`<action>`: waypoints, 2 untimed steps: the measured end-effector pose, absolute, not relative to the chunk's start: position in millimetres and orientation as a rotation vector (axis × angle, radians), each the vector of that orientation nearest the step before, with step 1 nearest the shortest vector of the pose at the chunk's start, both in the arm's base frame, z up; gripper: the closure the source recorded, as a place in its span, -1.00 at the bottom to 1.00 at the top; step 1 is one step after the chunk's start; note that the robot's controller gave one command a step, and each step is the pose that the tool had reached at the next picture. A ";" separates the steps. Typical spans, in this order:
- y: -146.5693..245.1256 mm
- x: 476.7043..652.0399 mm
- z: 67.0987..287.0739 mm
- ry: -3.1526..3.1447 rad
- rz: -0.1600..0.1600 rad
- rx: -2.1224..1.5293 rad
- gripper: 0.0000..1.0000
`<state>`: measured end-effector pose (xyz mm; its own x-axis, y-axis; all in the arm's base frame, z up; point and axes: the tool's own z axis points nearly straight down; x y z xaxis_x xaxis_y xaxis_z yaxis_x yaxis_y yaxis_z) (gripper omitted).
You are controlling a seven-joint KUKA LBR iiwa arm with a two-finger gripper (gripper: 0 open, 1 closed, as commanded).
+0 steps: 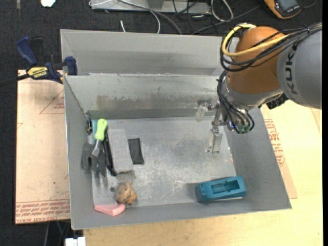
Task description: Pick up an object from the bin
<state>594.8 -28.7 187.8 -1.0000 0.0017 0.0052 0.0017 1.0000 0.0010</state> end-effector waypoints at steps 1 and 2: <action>-28.6 595.9 192.8 -3.143 -0.001 -0.001 -1.00; -62.6 581.2 125.5 -3.146 -0.001 0.019 -1.00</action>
Offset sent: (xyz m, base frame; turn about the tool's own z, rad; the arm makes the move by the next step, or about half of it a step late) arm -0.0243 -0.0549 -0.1042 -0.0214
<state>581.2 -62.6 125.5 -0.9999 -0.0119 -0.0050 -0.0119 0.9999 0.0006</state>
